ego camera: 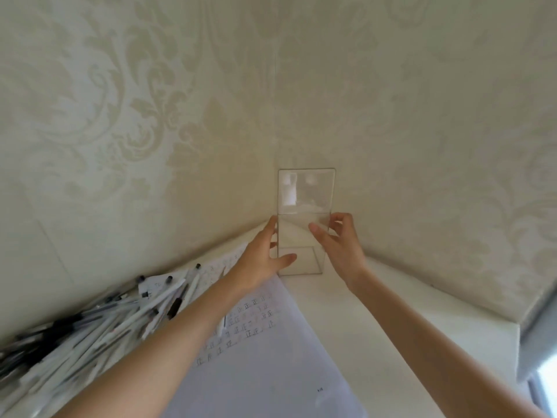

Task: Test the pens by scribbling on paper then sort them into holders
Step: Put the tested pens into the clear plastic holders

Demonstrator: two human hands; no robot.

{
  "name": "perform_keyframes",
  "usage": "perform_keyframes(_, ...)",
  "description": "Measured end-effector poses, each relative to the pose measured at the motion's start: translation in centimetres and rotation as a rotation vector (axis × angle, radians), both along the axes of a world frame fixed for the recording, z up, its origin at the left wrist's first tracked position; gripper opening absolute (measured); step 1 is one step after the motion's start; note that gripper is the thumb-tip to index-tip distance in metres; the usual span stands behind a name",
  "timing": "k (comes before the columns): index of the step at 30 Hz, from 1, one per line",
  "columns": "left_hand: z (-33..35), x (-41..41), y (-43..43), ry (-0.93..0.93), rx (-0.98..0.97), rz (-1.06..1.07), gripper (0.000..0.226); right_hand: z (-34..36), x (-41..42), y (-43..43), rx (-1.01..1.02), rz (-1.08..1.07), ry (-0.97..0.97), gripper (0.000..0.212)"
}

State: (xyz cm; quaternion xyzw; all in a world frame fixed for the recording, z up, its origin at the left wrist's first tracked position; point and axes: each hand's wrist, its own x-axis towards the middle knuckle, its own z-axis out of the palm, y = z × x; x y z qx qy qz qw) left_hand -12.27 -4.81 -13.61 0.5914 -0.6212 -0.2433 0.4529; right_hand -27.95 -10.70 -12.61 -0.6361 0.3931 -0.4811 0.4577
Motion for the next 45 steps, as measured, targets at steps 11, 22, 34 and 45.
perform_keyframes(11, 3.2, -1.7, -0.3, 0.168, 0.187, -0.079, 0.134, 4.8, -4.1, 2.8, -0.126, 0.110, 0.013, 0.070)
perform_keyframes(22, 2.3, -2.9, -0.5, 0.213, 0.071, -0.022, 0.075, 4.2, -2.4, 5.3, -0.192, -0.088, -0.043, 0.061)
perform_keyframes(34, 1.7, -2.4, -1.3, 0.141, 0.024, -0.026, 0.087, 12.1, -1.2, 1.4, -0.360, -0.107, 0.111, 0.061)
perform_keyframes(45, 1.1, -2.4, -1.4, 0.129, 0.099, 0.005, 0.111, 12.9, 0.0, -1.9, -0.150, -0.028, 0.163, 0.069)
